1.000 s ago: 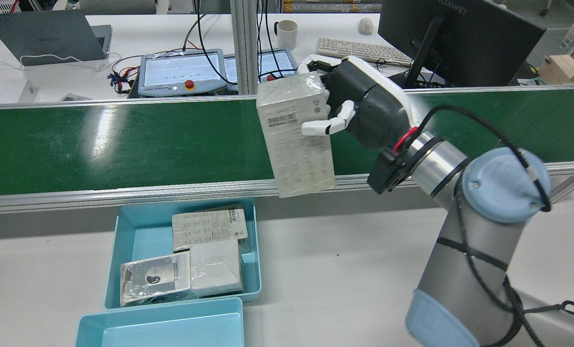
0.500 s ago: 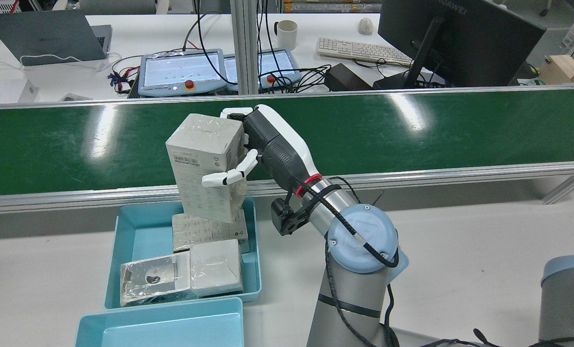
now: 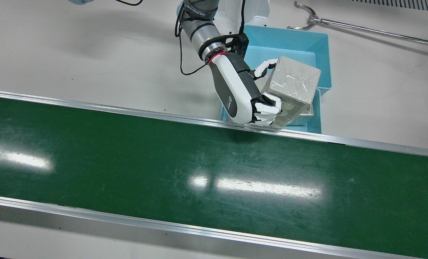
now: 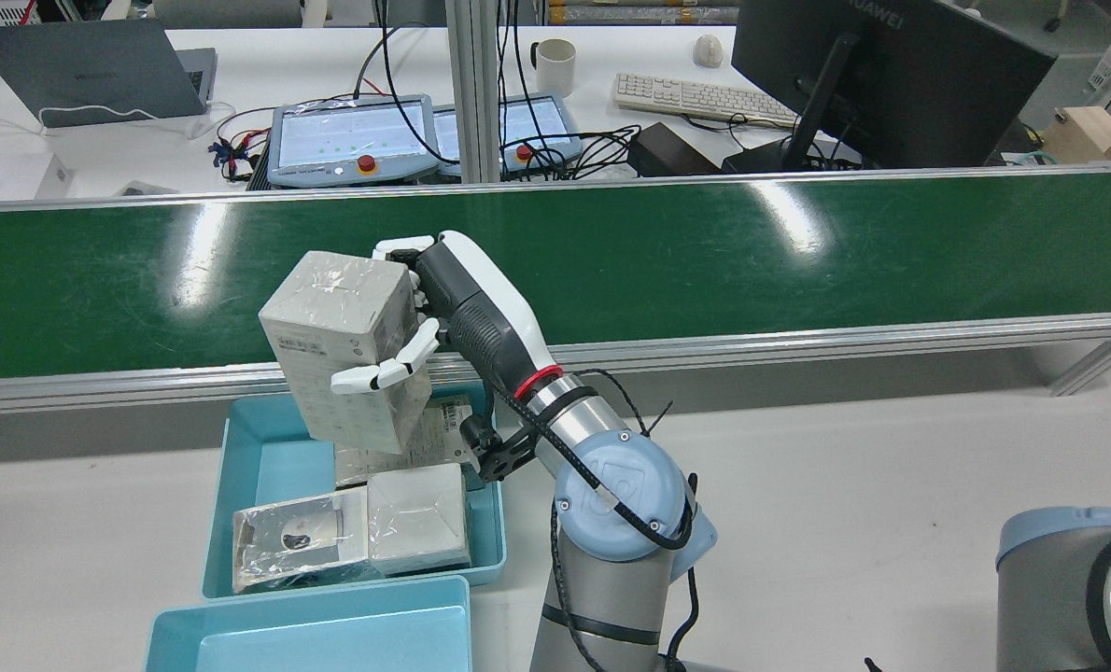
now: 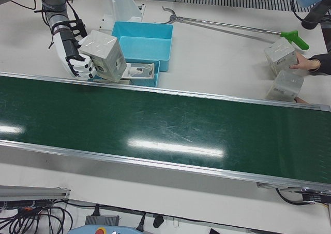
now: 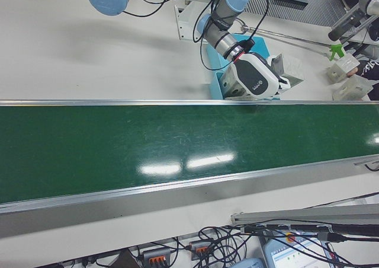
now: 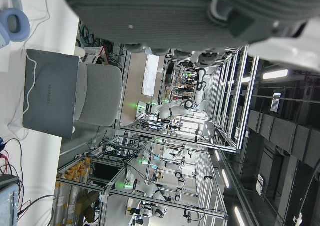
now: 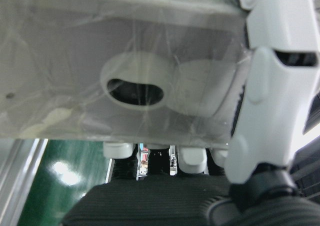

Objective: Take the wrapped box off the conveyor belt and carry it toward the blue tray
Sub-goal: 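Open the right hand, releasing the box onto the blue tray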

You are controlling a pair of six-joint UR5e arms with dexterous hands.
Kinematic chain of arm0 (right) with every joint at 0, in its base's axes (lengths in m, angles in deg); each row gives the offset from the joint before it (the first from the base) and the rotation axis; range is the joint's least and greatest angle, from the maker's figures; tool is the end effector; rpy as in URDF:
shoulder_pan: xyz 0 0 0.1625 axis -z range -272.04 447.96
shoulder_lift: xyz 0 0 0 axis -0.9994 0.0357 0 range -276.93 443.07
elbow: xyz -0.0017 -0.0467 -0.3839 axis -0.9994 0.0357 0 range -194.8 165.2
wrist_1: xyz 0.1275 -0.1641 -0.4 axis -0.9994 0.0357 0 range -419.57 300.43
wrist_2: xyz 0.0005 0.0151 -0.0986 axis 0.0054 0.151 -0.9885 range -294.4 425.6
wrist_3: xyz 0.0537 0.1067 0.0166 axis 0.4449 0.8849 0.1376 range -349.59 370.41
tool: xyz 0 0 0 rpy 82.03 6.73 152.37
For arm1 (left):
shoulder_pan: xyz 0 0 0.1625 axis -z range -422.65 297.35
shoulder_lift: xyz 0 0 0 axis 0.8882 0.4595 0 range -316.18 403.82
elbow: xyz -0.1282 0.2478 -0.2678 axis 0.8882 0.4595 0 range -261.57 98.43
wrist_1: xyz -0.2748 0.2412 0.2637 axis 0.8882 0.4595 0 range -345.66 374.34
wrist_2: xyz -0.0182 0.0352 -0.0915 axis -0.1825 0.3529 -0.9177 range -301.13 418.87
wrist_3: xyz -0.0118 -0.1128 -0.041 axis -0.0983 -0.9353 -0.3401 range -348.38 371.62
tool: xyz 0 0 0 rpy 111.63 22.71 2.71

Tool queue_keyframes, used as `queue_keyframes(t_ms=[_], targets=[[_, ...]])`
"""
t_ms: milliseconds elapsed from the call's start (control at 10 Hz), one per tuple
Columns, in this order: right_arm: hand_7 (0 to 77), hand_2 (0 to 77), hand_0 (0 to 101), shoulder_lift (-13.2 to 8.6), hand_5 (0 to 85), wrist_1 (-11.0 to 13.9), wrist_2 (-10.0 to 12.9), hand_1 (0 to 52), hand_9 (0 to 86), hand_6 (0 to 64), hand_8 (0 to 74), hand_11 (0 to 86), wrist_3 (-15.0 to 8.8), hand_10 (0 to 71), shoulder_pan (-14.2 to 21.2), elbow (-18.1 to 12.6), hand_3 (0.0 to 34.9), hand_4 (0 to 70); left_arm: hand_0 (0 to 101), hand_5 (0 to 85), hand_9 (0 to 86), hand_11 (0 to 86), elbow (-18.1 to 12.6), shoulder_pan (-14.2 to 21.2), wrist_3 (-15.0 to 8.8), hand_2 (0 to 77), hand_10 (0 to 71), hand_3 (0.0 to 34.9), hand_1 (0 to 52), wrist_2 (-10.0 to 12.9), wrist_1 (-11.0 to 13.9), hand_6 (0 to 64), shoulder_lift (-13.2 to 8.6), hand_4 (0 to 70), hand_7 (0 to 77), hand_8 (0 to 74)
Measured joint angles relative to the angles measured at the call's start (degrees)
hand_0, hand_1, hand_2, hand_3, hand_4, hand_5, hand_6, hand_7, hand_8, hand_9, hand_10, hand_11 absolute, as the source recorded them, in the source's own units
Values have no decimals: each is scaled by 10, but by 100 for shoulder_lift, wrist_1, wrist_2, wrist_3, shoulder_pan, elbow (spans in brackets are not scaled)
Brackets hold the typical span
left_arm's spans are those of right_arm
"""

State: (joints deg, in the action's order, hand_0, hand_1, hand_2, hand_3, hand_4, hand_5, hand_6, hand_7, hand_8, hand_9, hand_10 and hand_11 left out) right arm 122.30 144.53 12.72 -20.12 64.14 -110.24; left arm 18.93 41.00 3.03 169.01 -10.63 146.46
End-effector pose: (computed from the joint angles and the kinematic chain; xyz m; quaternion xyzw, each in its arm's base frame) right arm -0.5330 -0.4604 0.0827 -0.1073 -0.8369 0.5130 0.1579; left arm -0.2285 -0.5523 0.4738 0.0953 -0.6899 0.7174 0.0171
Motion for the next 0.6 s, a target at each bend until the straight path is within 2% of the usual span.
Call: queue_keyframes(t_ms=[100,200,300,400,500,600], targets=[[774,338,490,21,851,-39,-69,11,802,600,480,824,-12,480,14,65,3,480,0,11,0,0,0,0,0,11,5,0,0,0,0,0,0,0,5,5],[774,338,483,69,851,-55,-130,11,785,518,349,824,-15,344,21,100,24,398,0,11,0,0,0,0,0,11,0,0,0,0,0,0,0,0,5,5],[774,338,492,118,851,-63,-211,11,0,415,185,747,-13,180,21,119,65,305,0,11,0,0,0,0,0,11,0,0,0,0,0,0,0,0,5,5],[649,393,488,171,584,-61,-281,104,0,311,0,5,1,0,12,121,114,213,0,11,0,0,0,0,0,11,5,0,0,0,0,0,0,0,5,5],[649,393,488,230,584,-54,-349,104,0,311,0,5,38,0,-32,89,114,213,0,11,0,0,0,0,0,11,5,0,0,0,0,0,0,0,5,5],[0,333,453,285,131,-39,-496,54,11,87,0,0,112,0,-143,23,133,120,0,11,0,0,0,0,0,5,5,0,0,0,0,0,0,0,5,5]])
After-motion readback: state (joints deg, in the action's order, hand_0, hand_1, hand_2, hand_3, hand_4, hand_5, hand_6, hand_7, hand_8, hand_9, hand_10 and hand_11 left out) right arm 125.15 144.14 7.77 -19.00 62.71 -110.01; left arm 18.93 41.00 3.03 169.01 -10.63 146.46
